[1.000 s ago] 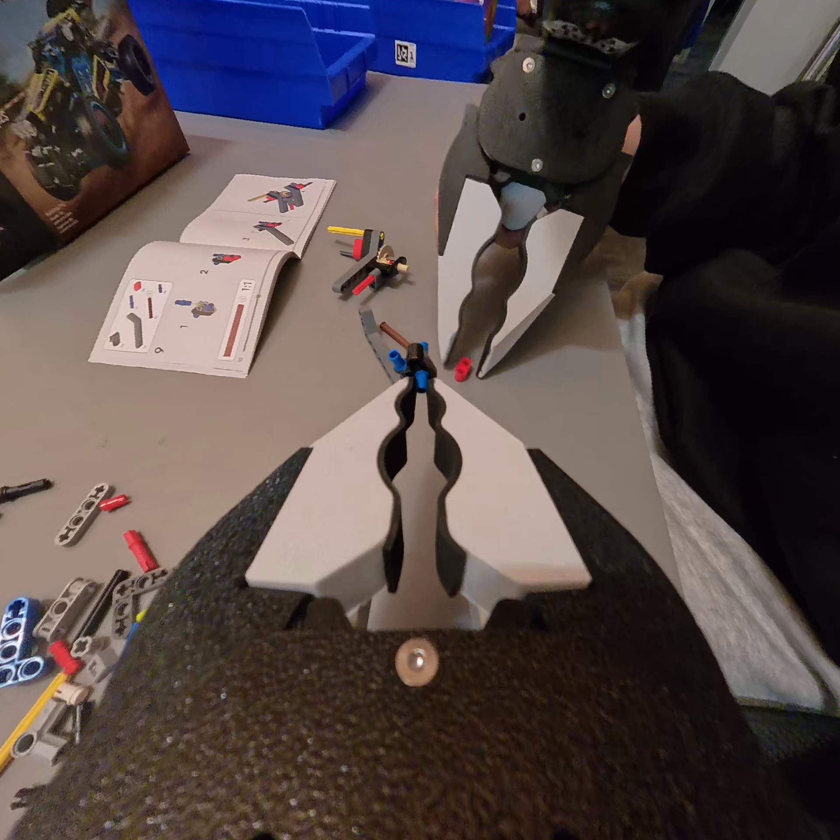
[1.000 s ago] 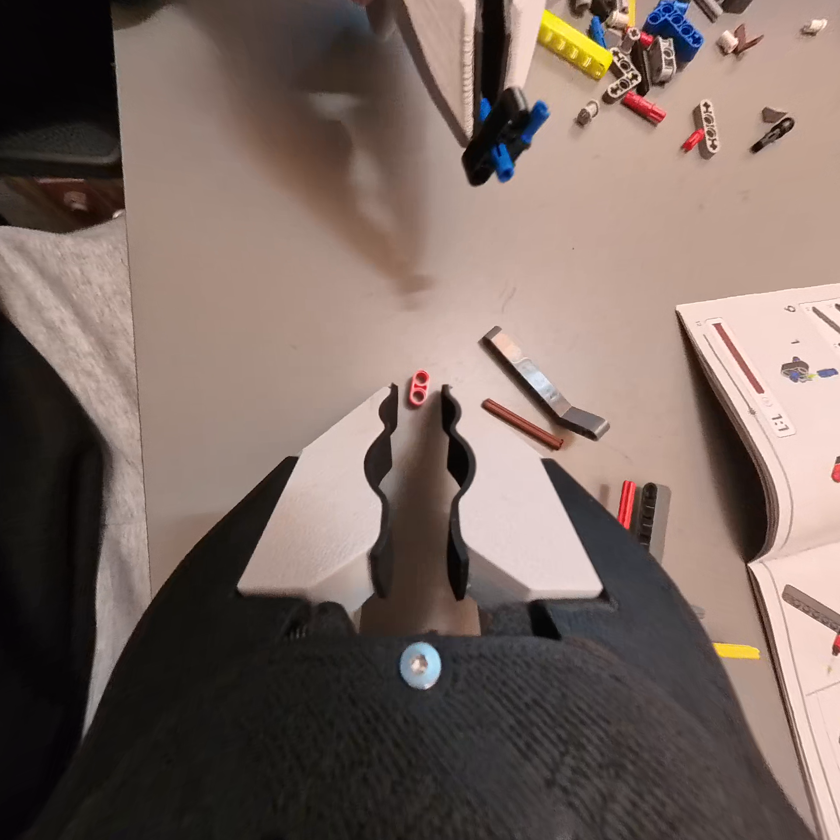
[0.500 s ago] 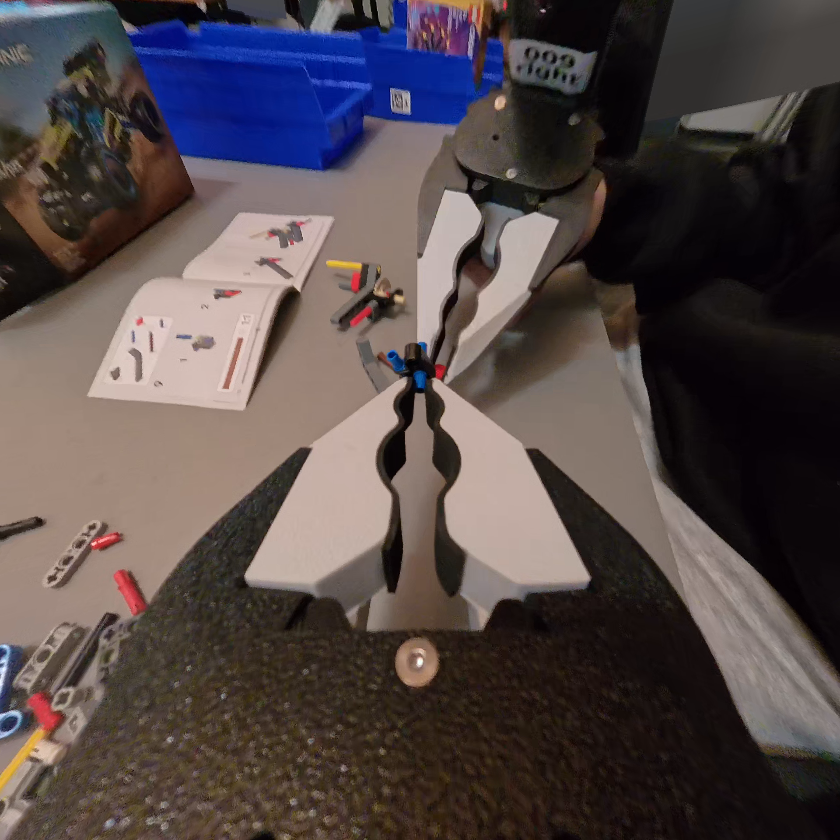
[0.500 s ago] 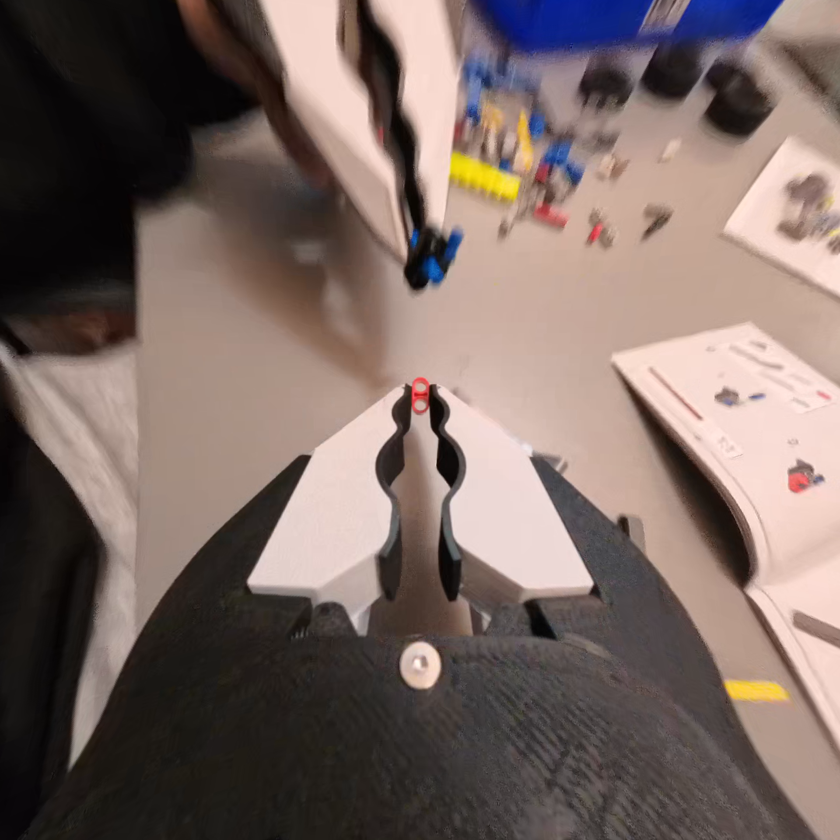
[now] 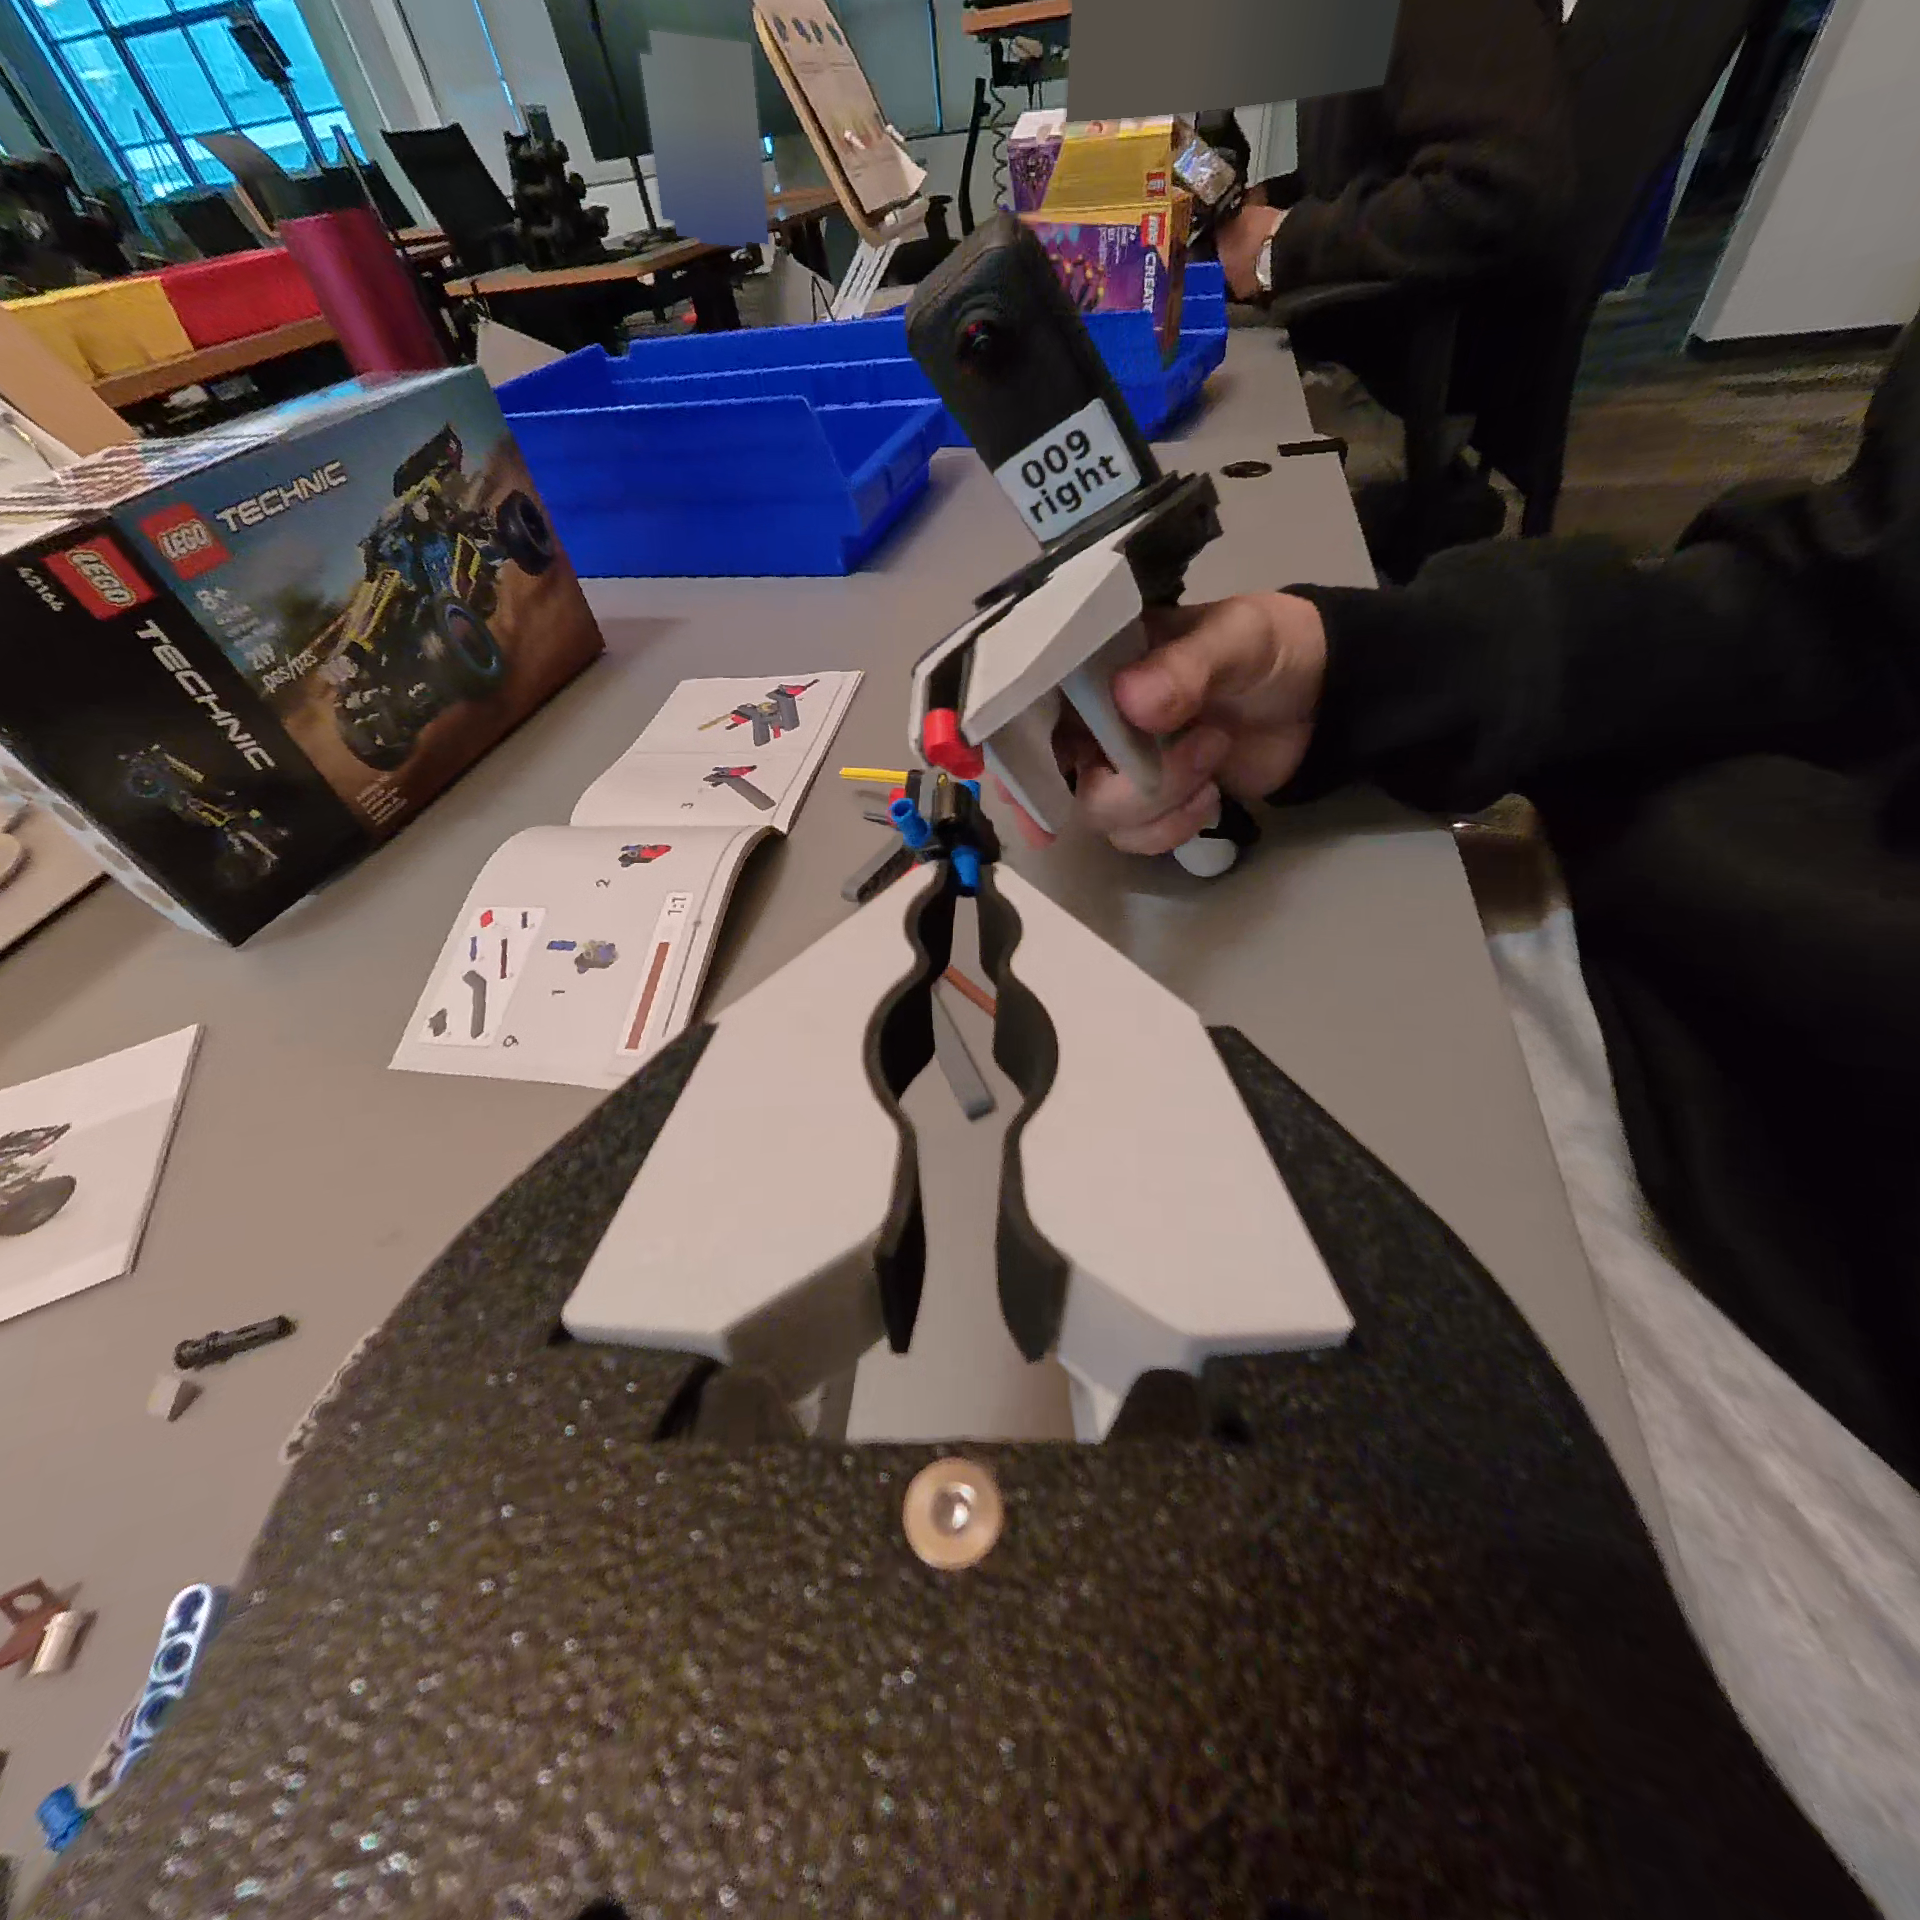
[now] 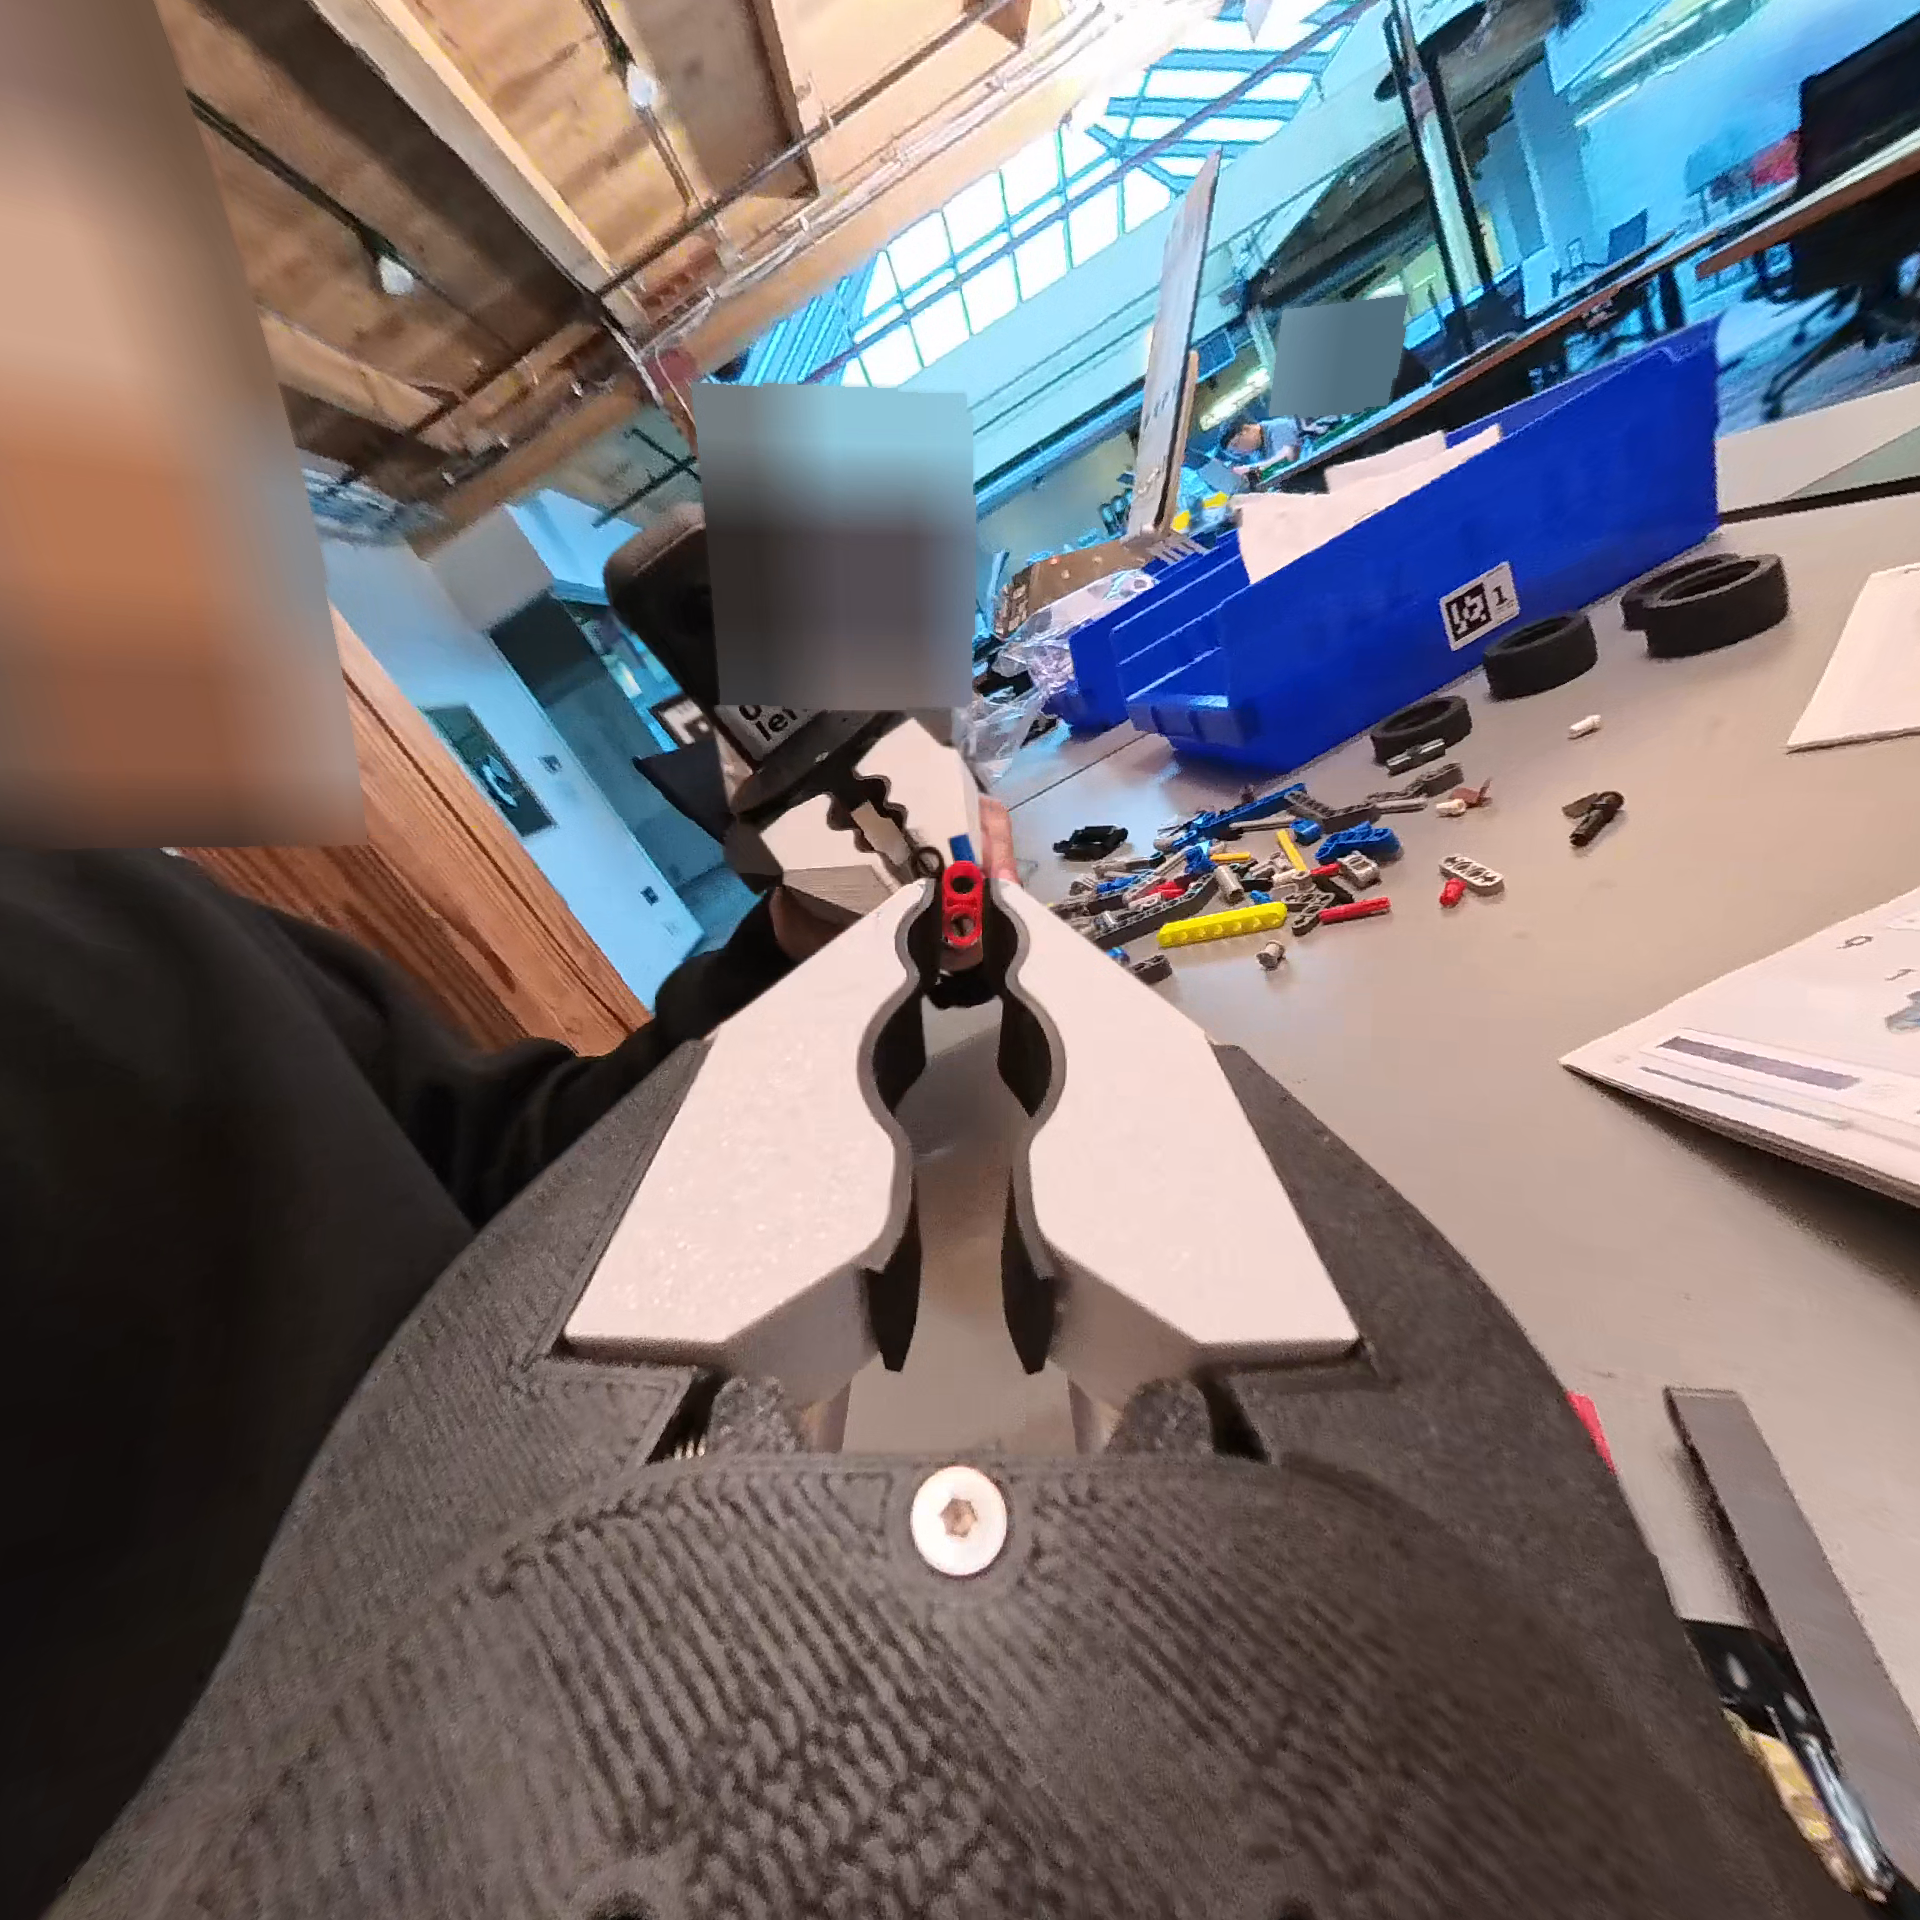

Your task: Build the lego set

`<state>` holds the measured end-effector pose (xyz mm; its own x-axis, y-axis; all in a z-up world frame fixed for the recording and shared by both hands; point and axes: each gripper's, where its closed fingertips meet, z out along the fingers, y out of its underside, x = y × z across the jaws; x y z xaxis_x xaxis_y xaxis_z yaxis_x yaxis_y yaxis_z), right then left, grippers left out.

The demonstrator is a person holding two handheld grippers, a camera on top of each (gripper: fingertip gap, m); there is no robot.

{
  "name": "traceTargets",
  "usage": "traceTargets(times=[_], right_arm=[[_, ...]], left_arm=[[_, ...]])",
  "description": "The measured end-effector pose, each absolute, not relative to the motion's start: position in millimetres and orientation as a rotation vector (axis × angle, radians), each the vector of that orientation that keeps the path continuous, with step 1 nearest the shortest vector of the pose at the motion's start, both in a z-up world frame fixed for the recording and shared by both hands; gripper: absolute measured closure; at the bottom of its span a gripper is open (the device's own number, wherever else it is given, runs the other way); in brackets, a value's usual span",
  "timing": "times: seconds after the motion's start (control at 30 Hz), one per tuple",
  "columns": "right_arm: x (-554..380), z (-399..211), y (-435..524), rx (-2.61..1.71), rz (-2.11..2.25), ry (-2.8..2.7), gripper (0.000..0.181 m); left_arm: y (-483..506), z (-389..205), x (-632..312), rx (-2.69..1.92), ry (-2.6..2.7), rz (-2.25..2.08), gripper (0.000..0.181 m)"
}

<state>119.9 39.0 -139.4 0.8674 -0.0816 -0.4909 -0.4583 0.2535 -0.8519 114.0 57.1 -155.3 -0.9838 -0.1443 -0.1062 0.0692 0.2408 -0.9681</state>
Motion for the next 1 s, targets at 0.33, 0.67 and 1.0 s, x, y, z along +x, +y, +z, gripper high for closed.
traceTargets(times=[0.33, 0.67, 1.0], right_arm=[[118.8, -137.3, 43.6, -1.272, 0.333, 0.484, 0.176], [114.5, -134.1, 46.2, -1.265, 0.336, 0.451, 0.176], [112.6, -135.1, 48.1, -1.337, 0.191, 0.409, 0.175]], left_arm=[[50.9, -149.7, 113.6, -0.062, 2.285, -1.851, 0.179], [53.1, -149.5, 114.7, -0.072, 2.287, -1.838, 0.179], [52.8, -152.5, 112.9, -0.192, 2.392, -1.894, 0.179]])
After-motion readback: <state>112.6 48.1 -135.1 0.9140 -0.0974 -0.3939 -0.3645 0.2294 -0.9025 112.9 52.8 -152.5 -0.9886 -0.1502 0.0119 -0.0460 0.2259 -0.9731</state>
